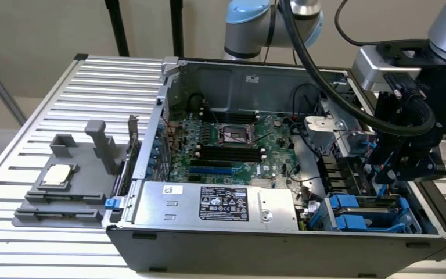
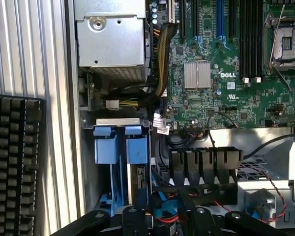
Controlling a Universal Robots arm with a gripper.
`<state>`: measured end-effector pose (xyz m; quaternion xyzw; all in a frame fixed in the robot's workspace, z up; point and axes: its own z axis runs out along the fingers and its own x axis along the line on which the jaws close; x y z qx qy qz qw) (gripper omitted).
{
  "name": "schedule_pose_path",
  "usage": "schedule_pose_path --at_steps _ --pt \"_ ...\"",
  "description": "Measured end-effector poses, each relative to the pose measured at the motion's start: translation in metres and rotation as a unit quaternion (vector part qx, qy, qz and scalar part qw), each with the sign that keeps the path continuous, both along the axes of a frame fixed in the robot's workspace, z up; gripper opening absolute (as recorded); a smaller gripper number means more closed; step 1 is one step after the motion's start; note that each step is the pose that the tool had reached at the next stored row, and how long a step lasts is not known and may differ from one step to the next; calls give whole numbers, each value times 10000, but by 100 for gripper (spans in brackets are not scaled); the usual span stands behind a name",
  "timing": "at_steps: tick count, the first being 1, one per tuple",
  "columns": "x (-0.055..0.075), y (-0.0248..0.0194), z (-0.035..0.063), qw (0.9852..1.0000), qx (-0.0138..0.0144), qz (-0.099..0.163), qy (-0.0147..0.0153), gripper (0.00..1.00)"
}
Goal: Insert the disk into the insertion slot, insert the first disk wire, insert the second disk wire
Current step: 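Insert the second disk wire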
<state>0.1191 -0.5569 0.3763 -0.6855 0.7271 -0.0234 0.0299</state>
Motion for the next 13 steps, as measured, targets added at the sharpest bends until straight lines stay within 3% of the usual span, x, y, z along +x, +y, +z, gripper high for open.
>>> schedule_pose_path --at_steps 6,10,13 --pt "1 1 -15 10000 -48 0 7 39" --pt "2 3 -26 9999 -114 0 7 39" --pt "3 5 -30 9998 -183 0 9 30"
